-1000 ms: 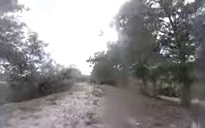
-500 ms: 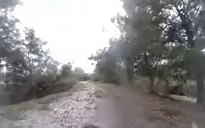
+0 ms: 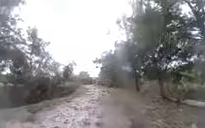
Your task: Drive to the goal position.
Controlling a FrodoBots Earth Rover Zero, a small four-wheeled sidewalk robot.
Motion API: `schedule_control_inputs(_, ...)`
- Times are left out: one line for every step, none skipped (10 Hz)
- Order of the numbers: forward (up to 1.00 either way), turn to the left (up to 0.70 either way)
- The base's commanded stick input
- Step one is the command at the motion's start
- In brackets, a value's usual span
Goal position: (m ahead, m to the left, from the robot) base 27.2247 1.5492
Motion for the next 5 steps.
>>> schedule_control_inputs(0.85, 0.0)
schedule_control_inputs(0.85, 0.09)
schedule_control_inputs(0.85, 0.25)
schedule_control_inputs(0.85, 0.16)
schedule_control_inputs(0.85, 0.0)
